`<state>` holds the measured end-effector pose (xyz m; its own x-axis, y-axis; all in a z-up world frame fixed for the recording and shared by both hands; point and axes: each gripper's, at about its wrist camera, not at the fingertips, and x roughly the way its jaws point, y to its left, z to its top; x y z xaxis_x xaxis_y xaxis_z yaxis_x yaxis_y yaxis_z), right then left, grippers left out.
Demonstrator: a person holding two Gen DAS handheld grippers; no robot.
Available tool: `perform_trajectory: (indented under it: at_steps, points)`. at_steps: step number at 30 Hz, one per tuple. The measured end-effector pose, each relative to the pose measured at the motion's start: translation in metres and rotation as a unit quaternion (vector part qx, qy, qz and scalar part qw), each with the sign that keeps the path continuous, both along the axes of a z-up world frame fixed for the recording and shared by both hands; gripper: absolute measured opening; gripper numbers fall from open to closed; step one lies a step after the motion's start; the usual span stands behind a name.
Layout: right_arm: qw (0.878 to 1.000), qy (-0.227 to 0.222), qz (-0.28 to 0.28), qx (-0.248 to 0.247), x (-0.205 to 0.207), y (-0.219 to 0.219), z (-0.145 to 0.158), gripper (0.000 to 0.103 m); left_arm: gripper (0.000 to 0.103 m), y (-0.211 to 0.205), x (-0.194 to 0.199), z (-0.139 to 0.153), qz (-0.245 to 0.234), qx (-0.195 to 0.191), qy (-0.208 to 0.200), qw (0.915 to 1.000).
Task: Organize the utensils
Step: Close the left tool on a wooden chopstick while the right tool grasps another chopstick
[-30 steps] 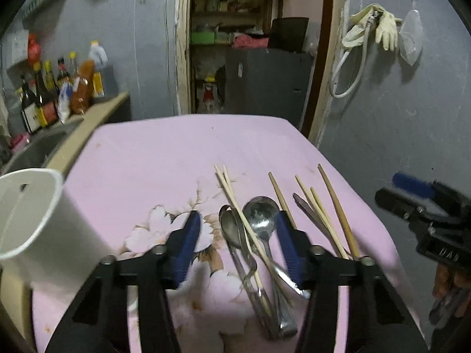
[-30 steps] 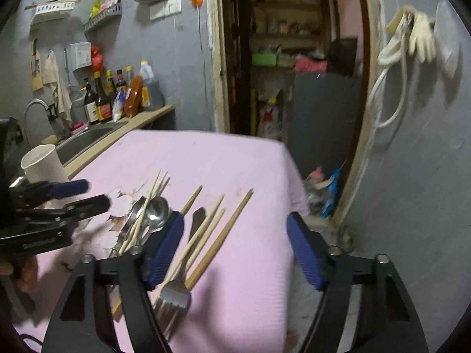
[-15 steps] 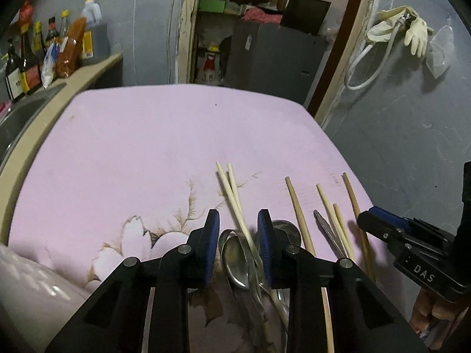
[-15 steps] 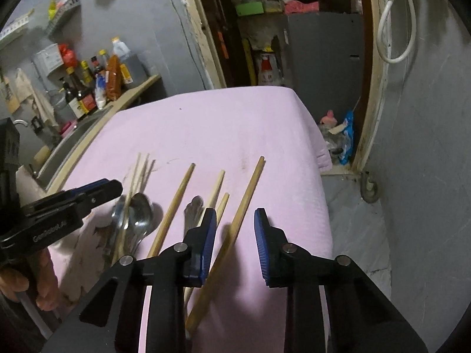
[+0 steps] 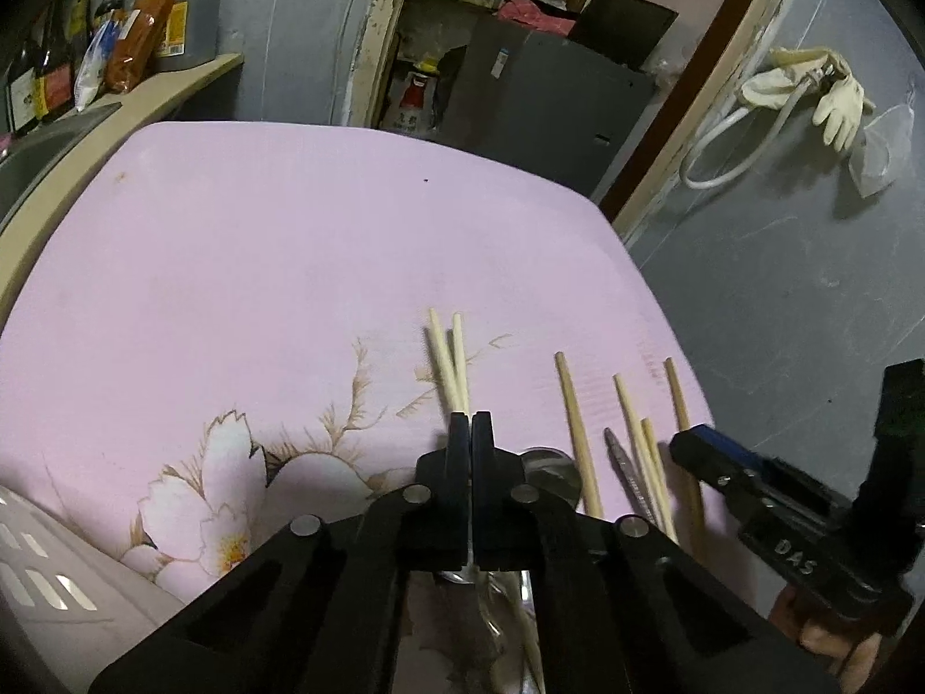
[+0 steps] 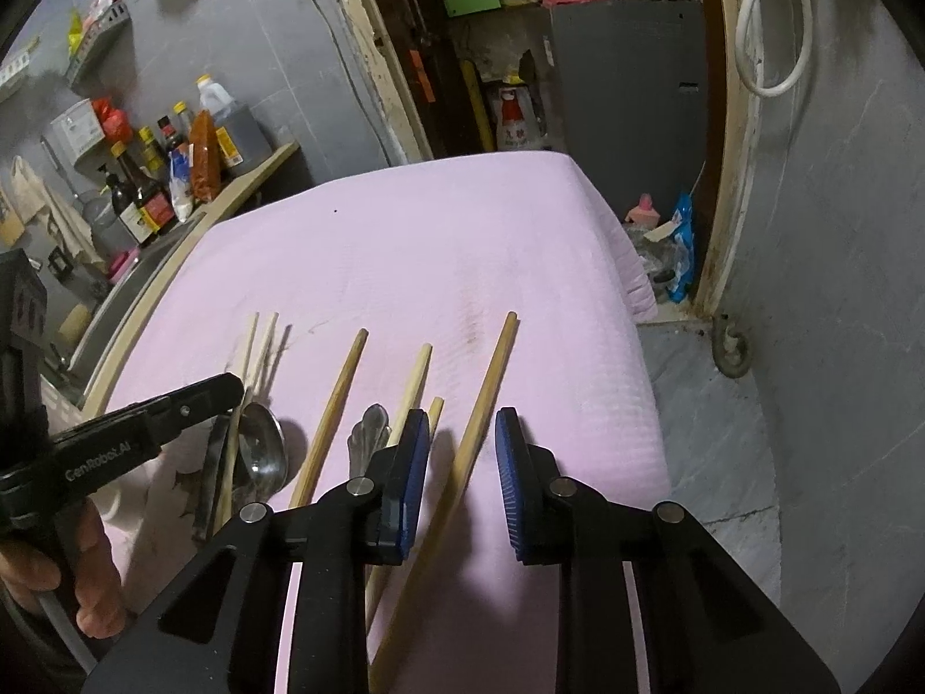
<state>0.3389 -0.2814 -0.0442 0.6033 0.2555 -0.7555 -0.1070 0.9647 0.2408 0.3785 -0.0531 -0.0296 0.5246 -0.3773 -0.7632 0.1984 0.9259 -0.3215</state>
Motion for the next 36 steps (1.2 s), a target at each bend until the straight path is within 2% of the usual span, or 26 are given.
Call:
perform_trajectory:
  at_steps: [2, 8, 16, 18, 19, 20, 22, 30, 34, 36]
  points:
    - [1.000, 0.010, -0.003, 0.008, 0.001, -0.001, -0.003, 0.009, 0.000, -0.002, -0.004, 0.003, -0.002, -0.002, -0.005, 1.0000]
    - [0.997, 0.024, -0.019, 0.070, 0.001, -0.012, -0.005, 0.007, 0.000, -0.006, -0.013, 0.013, -0.012, -0.010, -0.019, 0.9997]
    - [0.995, 0.014, -0.019, 0.093, -0.010, -0.012, -0.002, 0.007, 0.000, -0.014, -0.012, 0.008, 0.003, 0.023, -0.024, 0.9995]
    - [0.995, 0.016, -0.017, 0.095, -0.010, -0.013, -0.003, 0.007, 0.005, -0.015, -0.008, 0.006, 0.011, 0.030, -0.019, 0.9993]
    - [0.995, 0.015, -0.015, 0.094, -0.010, -0.013, -0.002, 0.007, 0.013, -0.015, -0.007, 0.005, 0.013, 0.032, -0.018, 0.9992]
    - [0.996, 0.014, -0.013, 0.092, -0.010, -0.012, -0.002, 0.007, 0.025, -0.016, -0.004, 0.004, 0.017, 0.034, -0.019, 0.9991]
    - [0.996, 0.009, -0.008, 0.084, -0.010, -0.010, 0.000, 0.007, 0.035, -0.015, -0.001, 0.003, 0.026, 0.034, -0.025, 0.9988]
    - [0.998, 0.003, 0.003, 0.064, -0.009, -0.005, -0.002, 0.008, 0.034, -0.001, 0.020, -0.006, 0.038, -0.005, 0.010, 0.9992]
    - [0.998, 0.005, 0.002, 0.057, -0.007, -0.005, -0.002, 0.008, 0.015, 0.004, 0.026, -0.008, 0.032, -0.024, 0.020, 0.9990]
    - [0.998, 0.010, 0.002, 0.055, -0.006, -0.005, -0.003, 0.009, 0.010, 0.006, 0.029, -0.009, 0.026, -0.035, 0.027, 0.9987]
